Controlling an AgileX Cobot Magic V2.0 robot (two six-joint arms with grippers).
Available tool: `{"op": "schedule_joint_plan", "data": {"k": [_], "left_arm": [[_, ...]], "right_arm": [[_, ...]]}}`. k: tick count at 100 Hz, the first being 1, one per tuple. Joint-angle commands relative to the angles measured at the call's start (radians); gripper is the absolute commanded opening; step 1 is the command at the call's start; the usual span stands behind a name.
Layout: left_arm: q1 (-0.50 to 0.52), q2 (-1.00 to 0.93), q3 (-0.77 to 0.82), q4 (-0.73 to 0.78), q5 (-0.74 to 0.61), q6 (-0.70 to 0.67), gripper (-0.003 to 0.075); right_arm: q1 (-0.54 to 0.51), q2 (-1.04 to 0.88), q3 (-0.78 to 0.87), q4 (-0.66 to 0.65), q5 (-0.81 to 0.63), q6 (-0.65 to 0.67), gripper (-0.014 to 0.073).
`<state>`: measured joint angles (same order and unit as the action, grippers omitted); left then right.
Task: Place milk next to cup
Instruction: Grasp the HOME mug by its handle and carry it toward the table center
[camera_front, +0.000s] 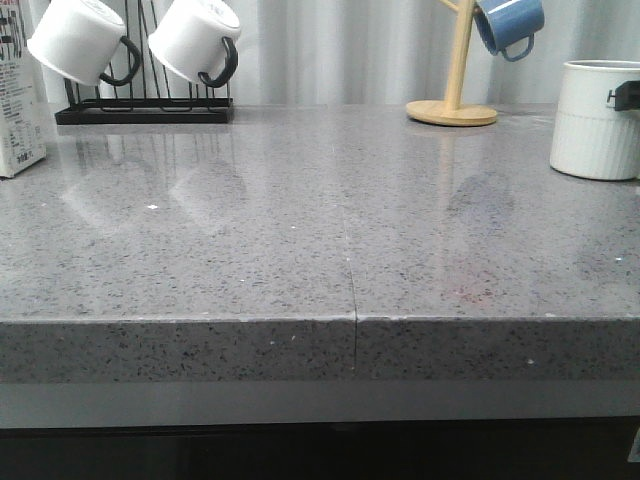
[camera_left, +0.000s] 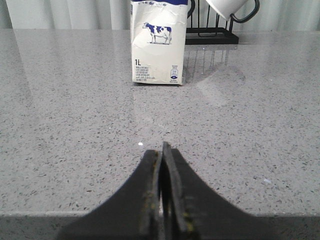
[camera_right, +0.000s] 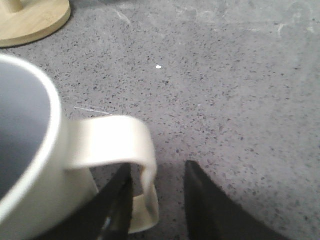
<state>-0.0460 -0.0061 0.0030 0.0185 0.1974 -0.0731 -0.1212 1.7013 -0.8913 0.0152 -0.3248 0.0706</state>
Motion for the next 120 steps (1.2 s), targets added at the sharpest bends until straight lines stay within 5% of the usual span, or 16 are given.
{"op": "schedule_joint_plan", "data": {"k": [1, 14, 45, 94, 120], "left_arm": [[0.001, -0.032, 0.040, -0.003, -0.083, -0.008, -0.0021], [0.001, -0.032, 0.040, -0.003, -0.083, -0.008, -0.0021], [0.001, -0.032, 0.040, -0.003, -0.083, -0.008, -0.0021], [0.001, -0.032, 0.040, -0.003, -0.083, -0.008, -0.0021], [0.001, -0.032, 0.040, -0.003, -0.083, -0.008, -0.0021]], "right_arm": [[-0.005, -0.028, -0.040, -0.001, -0.064, -0.006, 0.0125], [-0.005, -0.028, -0.039, -0.001, -0.050, -0.006, -0.0083], [0.053, -0.116, -0.038, -0.002, 0.035, -0.005, -0.0075], [0.471, -0.171, -0.042, -0.002, 0.000, -0.023, -0.0065], [0.553, -0.027, -0.163, -0.001, -0.017, -0.023, -0.0065]]}}
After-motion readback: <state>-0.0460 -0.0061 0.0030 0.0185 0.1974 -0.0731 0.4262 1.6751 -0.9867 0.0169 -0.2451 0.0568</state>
